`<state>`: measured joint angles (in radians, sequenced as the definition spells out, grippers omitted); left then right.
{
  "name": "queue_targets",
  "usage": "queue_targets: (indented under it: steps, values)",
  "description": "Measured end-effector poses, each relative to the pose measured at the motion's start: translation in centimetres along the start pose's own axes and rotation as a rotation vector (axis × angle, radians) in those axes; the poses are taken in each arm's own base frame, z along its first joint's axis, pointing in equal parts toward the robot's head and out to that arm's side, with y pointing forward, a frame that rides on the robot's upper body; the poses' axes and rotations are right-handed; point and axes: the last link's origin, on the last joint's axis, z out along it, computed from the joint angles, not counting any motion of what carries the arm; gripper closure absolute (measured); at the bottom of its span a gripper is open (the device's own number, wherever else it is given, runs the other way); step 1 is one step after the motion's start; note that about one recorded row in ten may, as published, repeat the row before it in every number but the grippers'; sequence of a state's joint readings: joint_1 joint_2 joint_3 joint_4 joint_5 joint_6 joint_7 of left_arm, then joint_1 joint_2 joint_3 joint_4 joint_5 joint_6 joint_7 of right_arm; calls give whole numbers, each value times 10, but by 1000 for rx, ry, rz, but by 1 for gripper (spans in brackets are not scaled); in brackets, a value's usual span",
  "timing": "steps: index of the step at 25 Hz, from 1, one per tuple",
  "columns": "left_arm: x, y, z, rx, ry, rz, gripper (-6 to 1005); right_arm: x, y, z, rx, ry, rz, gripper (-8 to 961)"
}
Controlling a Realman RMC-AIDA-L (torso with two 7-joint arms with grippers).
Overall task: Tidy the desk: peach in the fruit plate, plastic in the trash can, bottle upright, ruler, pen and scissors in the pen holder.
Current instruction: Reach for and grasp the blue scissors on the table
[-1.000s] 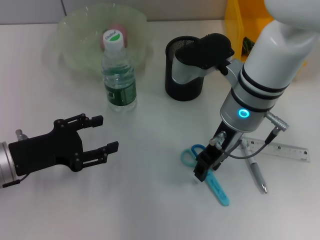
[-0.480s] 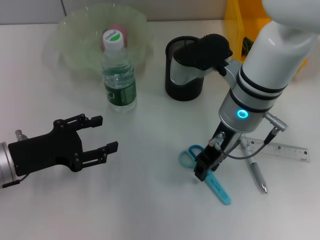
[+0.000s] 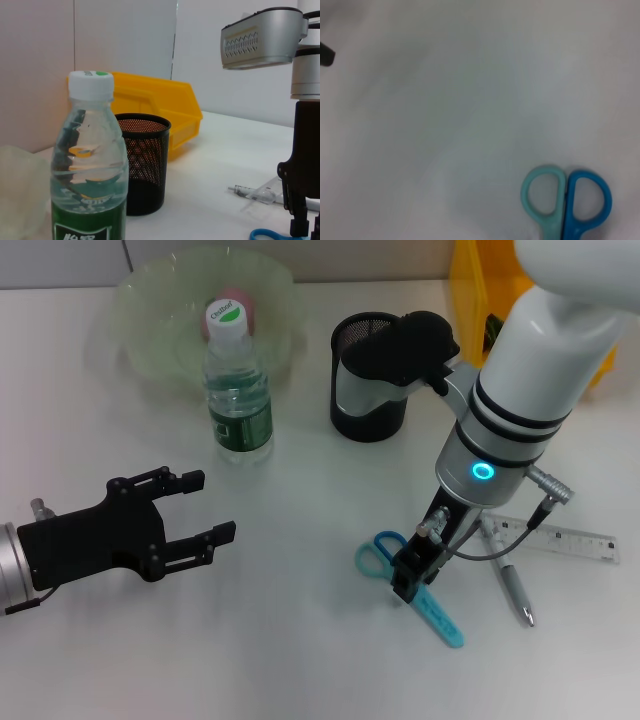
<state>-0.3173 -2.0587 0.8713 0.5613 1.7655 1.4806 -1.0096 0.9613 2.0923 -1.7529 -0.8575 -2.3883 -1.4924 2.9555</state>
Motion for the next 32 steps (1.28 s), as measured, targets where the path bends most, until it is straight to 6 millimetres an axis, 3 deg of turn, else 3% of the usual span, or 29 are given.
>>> queue_targets:
  steps: [32]
  values:
    - [0, -6, 3, 26, -17, 6, 242, -4, 2, 2, 35, -8, -33, 630]
